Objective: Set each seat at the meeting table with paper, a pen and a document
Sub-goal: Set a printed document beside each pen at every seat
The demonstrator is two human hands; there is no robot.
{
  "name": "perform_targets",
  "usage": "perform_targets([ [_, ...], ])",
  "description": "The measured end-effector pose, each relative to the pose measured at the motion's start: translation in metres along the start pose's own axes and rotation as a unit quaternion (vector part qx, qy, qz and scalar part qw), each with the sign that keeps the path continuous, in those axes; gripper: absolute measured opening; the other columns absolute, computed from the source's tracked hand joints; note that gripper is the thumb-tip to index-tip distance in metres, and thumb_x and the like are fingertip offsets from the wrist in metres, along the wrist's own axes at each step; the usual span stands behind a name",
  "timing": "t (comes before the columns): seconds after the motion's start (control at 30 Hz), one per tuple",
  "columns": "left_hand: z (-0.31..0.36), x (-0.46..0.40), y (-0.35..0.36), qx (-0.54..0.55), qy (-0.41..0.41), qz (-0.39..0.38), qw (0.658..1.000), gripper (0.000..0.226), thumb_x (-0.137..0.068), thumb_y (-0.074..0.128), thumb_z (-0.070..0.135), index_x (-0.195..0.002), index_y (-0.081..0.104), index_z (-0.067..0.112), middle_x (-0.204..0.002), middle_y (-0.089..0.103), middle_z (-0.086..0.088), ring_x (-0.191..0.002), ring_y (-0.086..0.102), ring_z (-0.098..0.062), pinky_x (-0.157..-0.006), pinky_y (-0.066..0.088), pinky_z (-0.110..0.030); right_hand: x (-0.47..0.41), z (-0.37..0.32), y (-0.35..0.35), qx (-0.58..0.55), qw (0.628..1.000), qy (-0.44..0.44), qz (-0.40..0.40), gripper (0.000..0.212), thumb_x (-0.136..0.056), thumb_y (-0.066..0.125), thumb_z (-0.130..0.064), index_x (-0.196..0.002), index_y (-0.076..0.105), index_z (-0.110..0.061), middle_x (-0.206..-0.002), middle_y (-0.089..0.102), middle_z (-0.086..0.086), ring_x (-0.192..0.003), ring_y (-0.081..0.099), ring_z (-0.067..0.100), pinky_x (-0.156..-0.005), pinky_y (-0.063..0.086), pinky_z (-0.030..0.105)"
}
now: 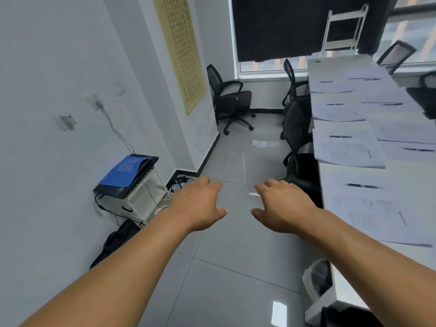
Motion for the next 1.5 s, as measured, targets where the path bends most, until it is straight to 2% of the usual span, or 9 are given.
perform_targets([
  [0.13,0.022,-0.059,-0.005,0.0,0.064,-0.006,0.998,0.074,-0.099,0.062,0.063,-0.163,0.04,0.033,-0.158,0.046,0.003,-0.138,0.057,-0.027,-0.106,0.054,-0.048,-0.025,0.038,-0.009,0.005,0.999,0.054,-0.004,0.036,-0.095,0.053,-0.055,-0.115,0.054,-0.024,-0.123,0.06,0.003,-0.114,0.058,0.03,-0.102,0.047,0.046],
  [0.27,0.039,-0.133,-0.015,0.001,0.132,-0.004,0.991,0.074,-0.099,0.06,0.065,-0.163,0.039,0.035,-0.154,0.048,0.005,-0.134,0.058,-0.025,-0.104,0.054,-0.048,-0.059,0.073,-0.016,-0.007,0.993,0.118,0.009,0.045,-0.094,0.053,-0.056,-0.127,0.056,-0.026,-0.124,0.059,0.002,-0.114,0.057,0.028,-0.098,0.048,0.044],
  [0.37,0.05,-0.185,-0.023,0.002,0.18,0.0,0.984,0.074,-0.099,0.06,0.065,-0.163,0.038,0.036,-0.153,0.048,0.006,-0.133,0.059,-0.025,-0.104,0.054,-0.049,-0.082,0.092,-0.022,-0.005,0.987,0.164,0.005,0.042,-0.096,0.054,-0.056,-0.124,0.055,-0.025,-0.124,0.058,0.002,-0.115,0.057,0.028,-0.095,0.046,0.044],
  [0.5,0.066,-0.251,-0.033,0.002,0.25,-0.01,0.968,0.073,-0.099,0.062,0.063,-0.162,0.04,0.034,-0.157,0.046,0.003,-0.136,0.057,-0.028,-0.108,0.053,-0.053,-0.112,0.113,-0.033,-0.002,0.97,0.243,-0.009,0.034,-0.097,0.054,-0.056,-0.112,0.047,-0.026,-0.125,0.059,0.003,-0.118,0.057,0.031,-0.099,0.045,0.046],
  [0.63,0.083,-0.314,-0.055,-0.016,0.336,-0.005,0.942,0.073,-0.099,0.061,0.06,-0.163,0.038,0.033,-0.159,0.045,0.0,-0.139,0.055,-0.029,-0.11,0.051,-0.055,-0.139,0.127,-0.047,-0.019,0.945,0.327,-0.001,0.037,-0.098,0.053,-0.057,-0.116,0.048,-0.026,-0.128,0.059,0.003,-0.12,0.056,0.03,-0.101,0.046,0.046],
  [0.9,0.147,-0.374,-0.085,-0.05,0.465,-0.003,0.884,0.076,-0.098,0.059,0.061,-0.165,0.034,0.035,-0.165,0.039,0.001,-0.142,0.053,-0.029,-0.113,0.047,-0.053,-0.135,0.167,-0.065,-0.044,0.884,0.465,0.022,0.041,-0.097,0.049,-0.056,-0.125,0.052,-0.025,-0.129,0.059,0.0,-0.119,0.056,0.027,-0.104,0.047,0.044],
  [1.03,0.192,-0.396,-0.086,-0.065,0.513,-0.017,0.856,0.077,-0.099,0.058,0.06,-0.167,0.031,0.036,-0.172,0.032,0.001,-0.147,0.049,-0.03,-0.115,0.043,-0.053,-0.123,0.198,-0.063,-0.051,0.855,0.515,0.024,0.048,-0.1,0.048,-0.056,-0.138,0.051,-0.026,-0.135,0.058,-0.001,-0.124,0.056,0.027,-0.107,0.046,0.043],
  [1.27,0.276,-0.434,-0.087,-0.107,0.562,-0.026,0.82,0.076,-0.1,0.059,0.058,-0.167,0.031,0.035,-0.175,0.028,-0.001,-0.149,0.047,-0.03,-0.114,0.041,-0.052,-0.12,0.277,-0.06,-0.073,0.823,0.561,0.048,0.063,-0.101,0.048,-0.06,-0.155,0.042,-0.028,-0.152,0.053,-0.003,-0.136,0.053,0.026,-0.112,0.046,0.044],
  [1.5,0.35,-0.463,-0.095,-0.116,0.597,-0.039,0.793,0.075,-0.101,0.059,0.057,-0.167,0.032,0.037,-0.172,0.032,0.001,-0.147,0.049,-0.03,-0.115,0.042,-0.05,-0.11,0.337,-0.061,-0.1,0.795,0.598,0.035,0.065,-0.102,0.047,-0.061,-0.157,0.039,-0.027,-0.152,0.051,-0.001,-0.137,0.051,0.027,-0.112,0.044,0.045],
])
Point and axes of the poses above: each hand's wrist, its own x-axis away from the middle knuckle, its own y-axis out of the palm, z = x × y, the point moved 3 cm from there along -x, towards the middle knuckle
